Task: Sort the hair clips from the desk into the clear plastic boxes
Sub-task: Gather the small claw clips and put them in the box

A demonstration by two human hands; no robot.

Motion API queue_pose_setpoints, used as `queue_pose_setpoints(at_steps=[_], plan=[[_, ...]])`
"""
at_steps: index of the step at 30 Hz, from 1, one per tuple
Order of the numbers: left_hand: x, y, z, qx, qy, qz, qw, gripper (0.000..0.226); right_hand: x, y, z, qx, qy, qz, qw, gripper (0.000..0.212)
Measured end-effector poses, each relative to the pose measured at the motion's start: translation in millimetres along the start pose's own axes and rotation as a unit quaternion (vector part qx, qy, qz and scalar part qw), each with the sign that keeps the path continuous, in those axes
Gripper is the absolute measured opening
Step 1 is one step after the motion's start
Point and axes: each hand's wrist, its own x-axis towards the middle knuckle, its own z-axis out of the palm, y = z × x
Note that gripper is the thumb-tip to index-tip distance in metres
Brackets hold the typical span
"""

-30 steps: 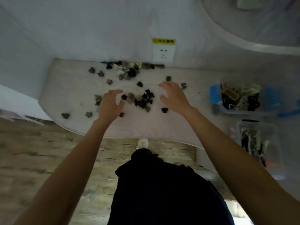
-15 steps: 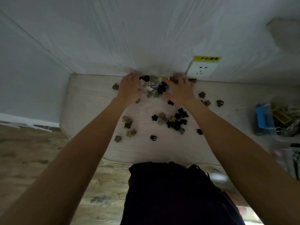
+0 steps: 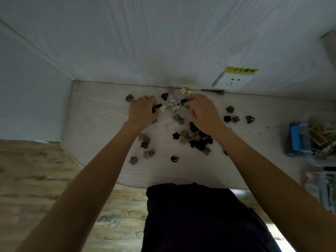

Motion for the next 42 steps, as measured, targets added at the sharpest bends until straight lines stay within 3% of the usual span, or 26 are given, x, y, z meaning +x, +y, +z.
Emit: queue_pose_setpoints(at_steps=[4, 8, 15, 18, 22, 30, 35, 38, 42], plan=[[0.0, -1.1, 1.8, -0.016, -0.016, -0.017, 1.0, 0.028, 36.5, -16.4, 12.0, -0.059, -0.047, -0.063, 0.995, 0.039], [-2.4, -4.8, 6.8, -0.057, 0.003, -0.016, 0.998, 0.021, 28.4, -12.7, 15.7, -0.117, -0.005, -0.007, 0.993, 0.027], [-15.2, 11.7, 2.5, -0.166, 0.112, 0.058, 0.978, 0.025, -13.3, 1.9, 12.9, -0.102, -0.041, -0.003, 0.994, 0.017], [-27.0, 34.1, 0.8, -0.216, 0.098, 0.054, 0.97, 0.028, -18.4, 7.7, 10.6, -0.018, -0.074, 0.016, 0.997, 0.018], [-31.9, 55.6, 14.3, -0.163, 0.009, 0.107, 0.981, 0.04, -26.1, 16.0, 7.1, 0.035, -0.083, 0.037, 0.995, 0.022], [-14.4, 47.9, 11.5, -0.136, 0.05, 0.046, 0.988, 0.037, -32.2, 27.2, -7.2, 0.029, -0.071, 0.091, 0.993, 0.026], [-24.2, 55.4, 10.3, -0.126, 0.091, 0.095, 0.983, 0.038, -6.3, 39.5, -28.7, 0.001, 0.085, 0.078, 0.993, 0.018], [-32.7, 65.5, 23.2, -0.088, 0.057, 0.116, 0.988, 0.035, 11.0, 50.0, -23.0, -0.049, 0.046, 0.061, 0.996, 0.022], [-34.3, 63.1, 27.7, -0.09, 0.041, 0.082, 0.992, 0.033, 10.6, 53.9, -5.0, -0.073, 0.014, 0.055, 0.996, 0.025]])
